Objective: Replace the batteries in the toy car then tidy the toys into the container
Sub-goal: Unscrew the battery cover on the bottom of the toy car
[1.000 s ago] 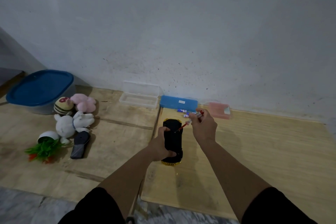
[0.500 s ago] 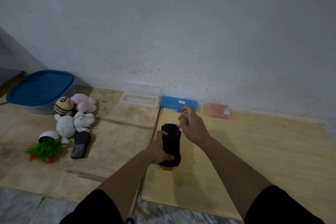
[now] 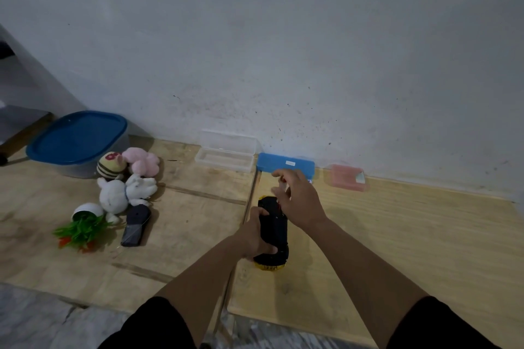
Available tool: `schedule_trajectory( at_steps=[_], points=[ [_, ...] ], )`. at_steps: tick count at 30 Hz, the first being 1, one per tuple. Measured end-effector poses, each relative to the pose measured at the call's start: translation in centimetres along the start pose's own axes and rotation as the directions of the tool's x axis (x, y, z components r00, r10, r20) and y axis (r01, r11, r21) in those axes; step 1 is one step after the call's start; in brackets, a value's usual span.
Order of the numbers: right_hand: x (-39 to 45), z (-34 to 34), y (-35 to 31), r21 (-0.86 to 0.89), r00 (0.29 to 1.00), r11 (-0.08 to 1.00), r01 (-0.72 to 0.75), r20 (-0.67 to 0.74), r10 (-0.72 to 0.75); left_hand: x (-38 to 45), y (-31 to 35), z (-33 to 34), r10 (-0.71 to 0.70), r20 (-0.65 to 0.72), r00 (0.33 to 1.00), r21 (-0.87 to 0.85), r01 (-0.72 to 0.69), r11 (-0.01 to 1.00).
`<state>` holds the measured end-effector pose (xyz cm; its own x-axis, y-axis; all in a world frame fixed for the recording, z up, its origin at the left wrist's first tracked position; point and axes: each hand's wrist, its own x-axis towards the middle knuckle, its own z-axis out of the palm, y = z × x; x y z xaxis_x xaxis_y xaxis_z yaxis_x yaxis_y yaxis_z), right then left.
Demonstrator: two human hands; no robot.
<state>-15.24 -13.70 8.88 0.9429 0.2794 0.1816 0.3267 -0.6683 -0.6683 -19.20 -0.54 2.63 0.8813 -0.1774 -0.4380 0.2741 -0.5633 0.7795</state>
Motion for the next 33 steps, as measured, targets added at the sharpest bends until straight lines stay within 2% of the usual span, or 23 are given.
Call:
schedule_trajectory(
  at_steps=[4, 9, 13, 18, 22, 27, 30, 33],
  points=[
    [-0.1, 0.6, -0.2, -0.044, 0.999, 0.999, 0.013, -0.037, -0.014, 0.1, 0.9, -0.2, 0.025, 0.016, 1.000, 0.018, -0.026, 1.000],
    [0.0, 0.6, -0.7, 0.011, 0.991, 1.000, 0.018, -0.133, -0.016, 0.2, 1.7, -0.1, 0.010, 0.002, 1.000, -0.008, -0.010, 1.000],
    [-0.1, -0.3, -0.3, 0.110, 0.995, 0.993, -0.047, -0.081, 0.056, 0.1, 1.0, -0.1, 0.001, 0.011, 1.000, 0.001, -0.001, 1.000],
    [0.1, -0.7, 0.3, 0.100, 0.998, 0.995, 0.007, -0.057, -0.001, 0.2, 0.5, -0.2, -0.024, 0.012, 1.000, 0.008, 0.024, 1.000],
    [0.3, -1.0, 0.2, 0.188, 0.995, 0.982, -0.027, -0.090, 0.044, 0.3, 0.0, -0.3, -0.011, 0.002, 1.000, 0.009, 0.011, 1.000],
    [0.4, -1.4, 0.3, 0.103, 0.995, 0.994, -0.033, -0.092, 0.042, 0.7, -0.4, -0.4, -0.024, -0.003, 1.000, 0.024, 0.024, 0.999],
    [0.5, -1.5, 0.4, 0.048, 0.997, 0.999, 0.013, -0.075, -0.010, 0.8, -0.1, -0.4, -0.032, 0.006, 0.999, 0.010, 0.032, 0.999],
    [0.7, -1.6, 0.2, 0.095, 0.996, 0.995, 0.016, -0.089, -0.008, 0.8, 0.0, -0.4, -0.034, 0.014, 0.999, 0.040, 0.033, 0.999]
  ],
)
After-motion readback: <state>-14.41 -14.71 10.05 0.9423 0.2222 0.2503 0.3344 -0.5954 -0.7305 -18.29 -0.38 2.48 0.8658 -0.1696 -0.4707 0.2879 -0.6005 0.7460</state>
